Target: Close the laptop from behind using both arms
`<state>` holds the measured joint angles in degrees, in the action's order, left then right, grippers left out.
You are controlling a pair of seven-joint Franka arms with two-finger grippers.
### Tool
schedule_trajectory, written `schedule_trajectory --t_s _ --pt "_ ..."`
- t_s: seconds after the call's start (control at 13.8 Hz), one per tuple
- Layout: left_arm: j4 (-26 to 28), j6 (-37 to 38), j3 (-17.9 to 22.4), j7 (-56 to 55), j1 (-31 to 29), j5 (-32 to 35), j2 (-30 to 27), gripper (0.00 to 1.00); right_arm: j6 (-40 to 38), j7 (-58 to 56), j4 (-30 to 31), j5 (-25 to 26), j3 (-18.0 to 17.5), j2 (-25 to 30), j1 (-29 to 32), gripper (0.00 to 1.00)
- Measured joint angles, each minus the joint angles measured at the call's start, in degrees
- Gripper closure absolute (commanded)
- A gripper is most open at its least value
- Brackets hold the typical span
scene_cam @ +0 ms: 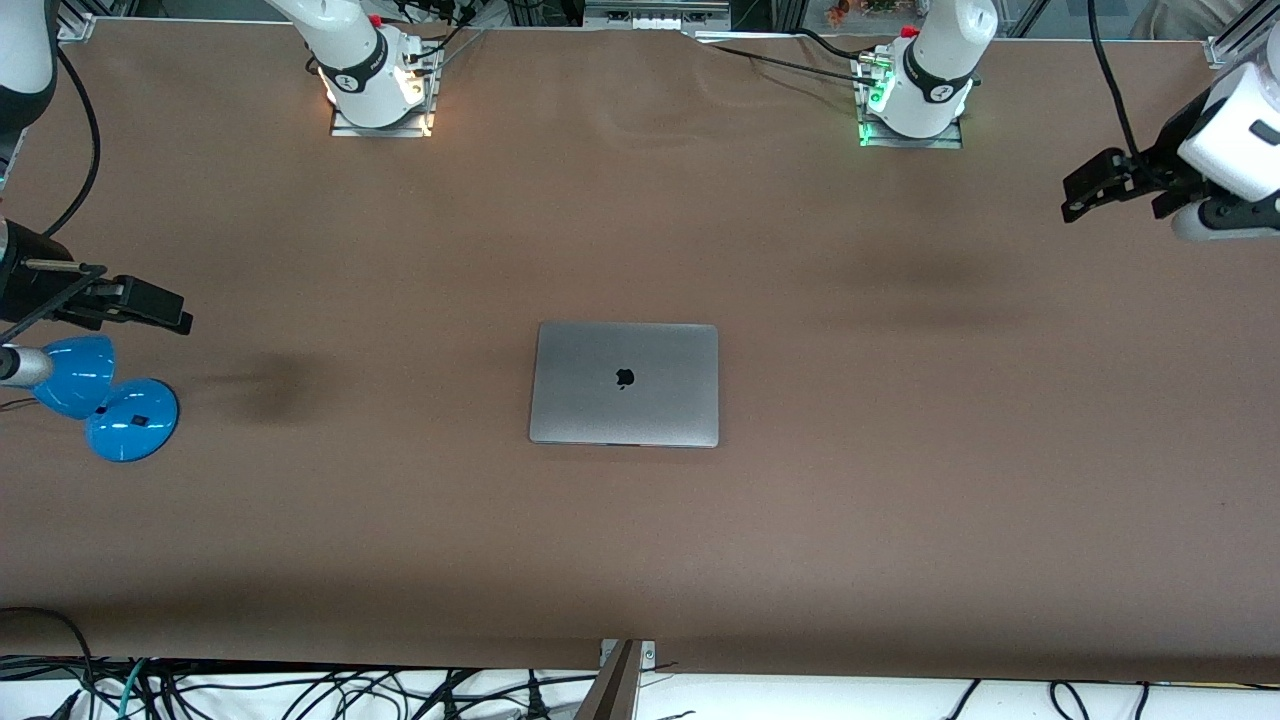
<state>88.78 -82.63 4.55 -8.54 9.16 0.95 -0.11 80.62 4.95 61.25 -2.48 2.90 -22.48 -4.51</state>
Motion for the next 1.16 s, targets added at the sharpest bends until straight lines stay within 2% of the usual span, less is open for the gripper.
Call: schedule_trajectory --t_s 0.22,0.44,0.65,0.8,1.16 --pt "-1.39 -2.04 -0.27 0.07 0.84 -0.04 2.96 0.0 0.37 -0.01 0.37 0.0 -0.26 0.02 0.0 0.0" --pt "-1.15 -4.53 -0.24 0.48 1.0 -0.52 3.25 0.0 1.1 -0.86 0.91 0.02 -0.33 0.02 0.01 0.0" --pt "3.51 -8.44 0.5 3.57 0.74 -2.14 0.23 0.0 1.55 -1.78 1.64 0.74 -0.34 0.01 0.18 0.0" --pt "6.22 -8.97 0.83 3.87 0.51 -2.16 -1.71 0.0 1.59 -2.58 1.77 3.12 -0.34 0.02 0.24 0.0" --pt "7.4 -8.98 0.9 3.87 0.43 -2.17 -2.37 0.0 1.6 -3.72 2.2 3.68 -0.34 0.01 0.32 0.0"
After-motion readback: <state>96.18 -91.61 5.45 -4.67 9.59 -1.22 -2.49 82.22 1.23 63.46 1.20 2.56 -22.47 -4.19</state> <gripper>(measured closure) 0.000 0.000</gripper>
